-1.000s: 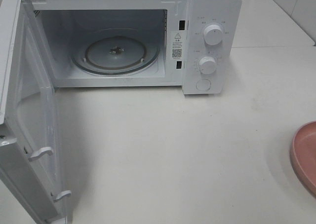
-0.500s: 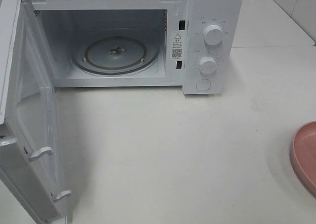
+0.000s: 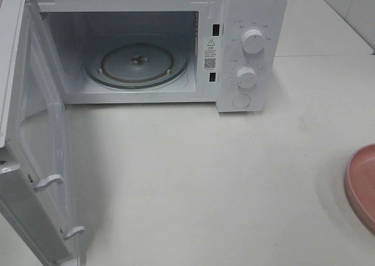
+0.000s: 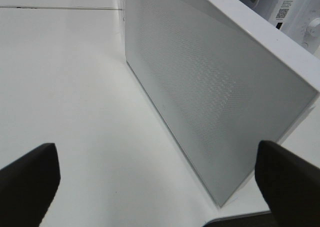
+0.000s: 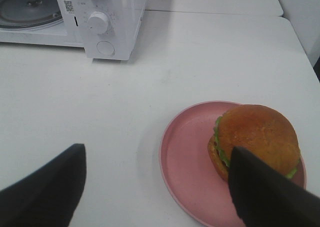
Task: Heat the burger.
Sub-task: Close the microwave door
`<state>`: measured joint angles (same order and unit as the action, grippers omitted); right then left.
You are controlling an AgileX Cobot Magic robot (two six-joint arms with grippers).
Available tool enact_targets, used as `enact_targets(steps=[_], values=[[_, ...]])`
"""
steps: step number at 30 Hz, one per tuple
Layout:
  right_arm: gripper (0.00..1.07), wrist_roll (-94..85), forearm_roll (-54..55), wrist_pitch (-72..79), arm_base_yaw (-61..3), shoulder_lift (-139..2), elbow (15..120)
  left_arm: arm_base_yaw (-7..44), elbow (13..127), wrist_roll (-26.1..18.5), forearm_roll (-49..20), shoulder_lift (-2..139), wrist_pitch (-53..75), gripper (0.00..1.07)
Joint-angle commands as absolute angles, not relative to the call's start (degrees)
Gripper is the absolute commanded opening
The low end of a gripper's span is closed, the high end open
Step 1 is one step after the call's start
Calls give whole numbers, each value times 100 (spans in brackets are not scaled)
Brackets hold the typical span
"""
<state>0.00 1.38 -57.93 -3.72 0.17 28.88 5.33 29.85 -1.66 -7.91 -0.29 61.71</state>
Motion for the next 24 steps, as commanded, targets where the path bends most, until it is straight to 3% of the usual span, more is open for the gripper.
enact_targets(steps=[1,24], values=[[76,-57,138,-5707,-338,178,2871,521,2962,-155,-796,-132,6119,98],[76,-57,138,-5707,-338,178,2871,521,2962,-155,-796,-132,6119,98]])
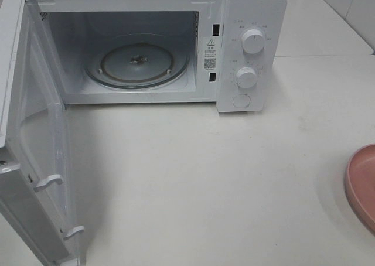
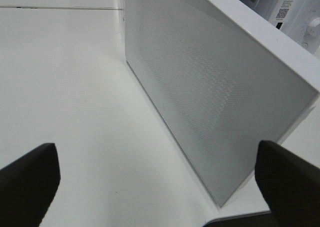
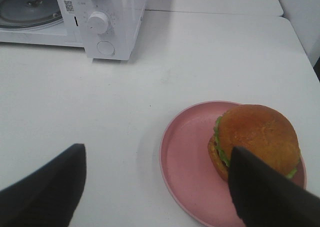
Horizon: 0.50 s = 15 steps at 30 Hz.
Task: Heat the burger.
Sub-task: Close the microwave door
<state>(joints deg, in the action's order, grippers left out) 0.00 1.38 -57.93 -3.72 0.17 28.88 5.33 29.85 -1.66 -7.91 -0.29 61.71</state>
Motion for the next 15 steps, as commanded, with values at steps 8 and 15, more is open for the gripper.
enact_targets(steps=[8,15], values=[[76,-57,138,-5707,-338,178,2871,521,2962,-155,-808,-132,6119,98],[76,-57,138,-5707,-338,178,2871,521,2956,-155,-848,-132,6119,98]])
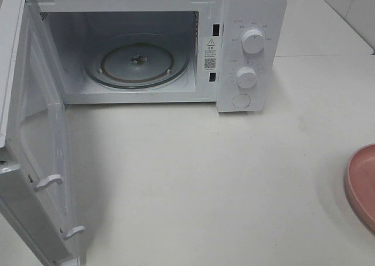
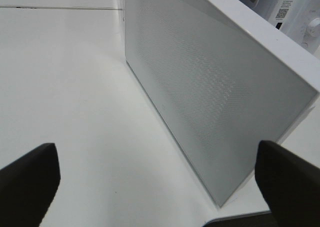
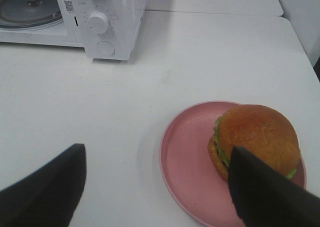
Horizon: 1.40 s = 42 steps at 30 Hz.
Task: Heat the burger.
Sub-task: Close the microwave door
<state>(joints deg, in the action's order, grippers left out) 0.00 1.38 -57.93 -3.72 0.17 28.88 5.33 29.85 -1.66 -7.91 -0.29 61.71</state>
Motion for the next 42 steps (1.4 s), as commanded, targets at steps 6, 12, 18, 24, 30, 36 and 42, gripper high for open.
enact_targets(steps=[6,12,18,24,30,36,42], values=[[76,-57,138,-5707,-338,178,2871,521,3071,0,-625,57,5999,92],[76,-52,138,-5707,-338,178,2871,521,3168,143,-441,533,5598,72],[76,-52,138,-5707,-338,178,2871,521,3168,252,-327,1358,5082,15],[75,-52,138,-5707,-338,178,2871,521,3168,252,-166,2298,4933,0],[75,-52,138,-5707,-338,178,2871,521,3123,235,241,3060,4578,0],[75,-52,138,-5707,-338,178,2871,521,2653,40,149,3655,3295,0],[75,-52,138,-5707,-338,178,2871,521,1948,-384,-435,3988,1455,0]])
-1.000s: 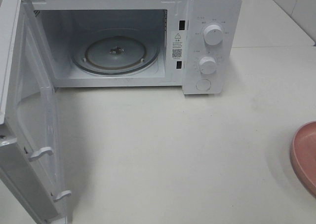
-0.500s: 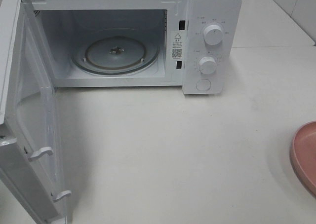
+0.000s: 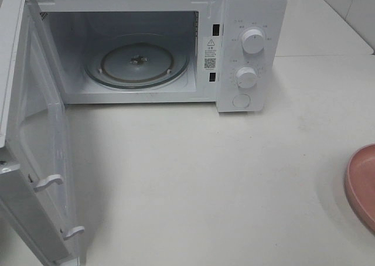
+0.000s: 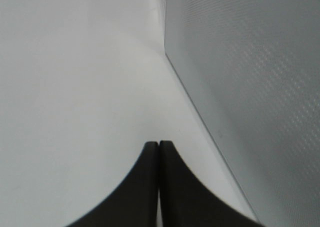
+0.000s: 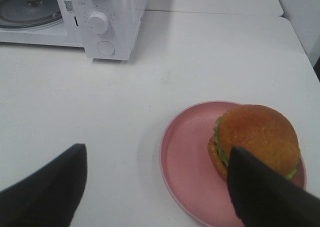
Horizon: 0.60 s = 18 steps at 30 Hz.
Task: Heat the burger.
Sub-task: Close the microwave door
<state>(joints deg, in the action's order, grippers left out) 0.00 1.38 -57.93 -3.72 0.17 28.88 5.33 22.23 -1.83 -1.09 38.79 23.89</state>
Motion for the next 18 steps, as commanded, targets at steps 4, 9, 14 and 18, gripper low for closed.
enact_targets(steps=[4,9,14,18], values=[[75,-52,138,-5707,-338,178,2871,521,1725,-521,-665,4120,705,0],[75,-52,138,-5707,-338,178,2871,544,1387,-510,-670,4612,-791,0],[75,-52,138,-5707,-338,178,2871,728,1146,-390,-533,5013,-1856,0],[75,-52,138,-5707,-338,178,2871,980,900,-155,0,5455,-2991,0]])
